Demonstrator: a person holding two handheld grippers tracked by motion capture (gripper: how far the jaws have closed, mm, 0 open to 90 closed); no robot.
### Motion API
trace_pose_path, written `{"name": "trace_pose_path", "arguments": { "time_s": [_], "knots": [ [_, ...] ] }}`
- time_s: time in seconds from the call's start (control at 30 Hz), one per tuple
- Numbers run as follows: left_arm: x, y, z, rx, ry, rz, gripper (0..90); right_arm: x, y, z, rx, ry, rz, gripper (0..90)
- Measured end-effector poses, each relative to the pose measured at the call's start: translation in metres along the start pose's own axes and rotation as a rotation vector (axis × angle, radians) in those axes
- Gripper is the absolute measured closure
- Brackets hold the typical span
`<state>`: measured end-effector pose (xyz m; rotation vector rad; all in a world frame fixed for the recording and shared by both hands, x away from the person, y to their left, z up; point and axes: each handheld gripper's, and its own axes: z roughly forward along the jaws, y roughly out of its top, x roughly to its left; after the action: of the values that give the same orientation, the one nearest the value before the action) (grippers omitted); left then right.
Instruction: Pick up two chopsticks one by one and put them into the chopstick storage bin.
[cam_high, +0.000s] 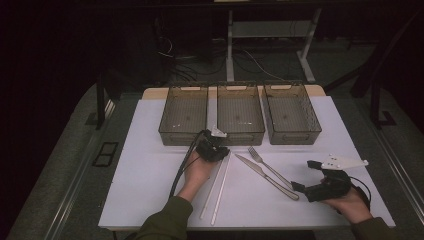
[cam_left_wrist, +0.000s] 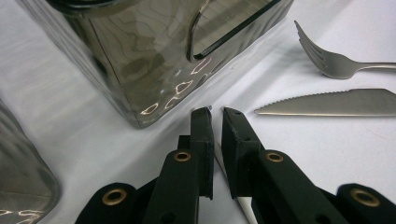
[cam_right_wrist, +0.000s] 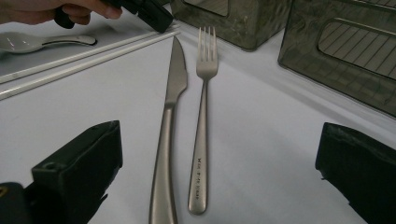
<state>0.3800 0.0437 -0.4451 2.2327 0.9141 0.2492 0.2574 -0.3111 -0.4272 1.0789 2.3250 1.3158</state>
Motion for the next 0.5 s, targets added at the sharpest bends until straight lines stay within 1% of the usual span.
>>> {"name": "trace_pose_path", "arguments": {
  "time_s": [0.1,0.13,0.17,0.23,0.3,0.37,0.4,0.5],
  "knots": [
    [0.001,0.0,-0.001,0.0,0.002,0.006,81.8,0.0,0.0,0.0,0.0,0.001,-0.001,0.5],
    [0.001,0.0,-0.002,-0.002,0.007,0.004,78.7,0.0,0.0,0.0,0.0,0.0,0.002,0.5],
    [0.001,0.001,-0.004,-0.008,0.008,0.005,78.7,0.0,0.0,0.0,0.0,0.0,0.002,0.5],
    [0.0,0.001,-0.012,-0.022,0.007,-0.004,75.4,0.0,0.0,-0.001,0.0,-0.001,0.004,0.5],
    [-0.001,0.001,-0.021,-0.028,0.0,0.003,72.5,0.0,0.0,-0.001,0.0,-0.002,0.004,0.5],
    [-0.002,-0.003,-0.031,-0.04,-0.009,0.008,72.1,0.0,0.0,0.0,0.0,-0.002,0.003,0.5],
    [-0.003,-0.005,-0.035,-0.038,-0.013,0.008,71.6,0.0,0.0,0.0,0.0,-0.002,0.003,0.5],
    [-0.006,-0.012,-0.046,-0.052,-0.038,-0.007,71.6,0.0,0.0,0.0,0.0,-0.001,0.001,0.5]
  ]
}}
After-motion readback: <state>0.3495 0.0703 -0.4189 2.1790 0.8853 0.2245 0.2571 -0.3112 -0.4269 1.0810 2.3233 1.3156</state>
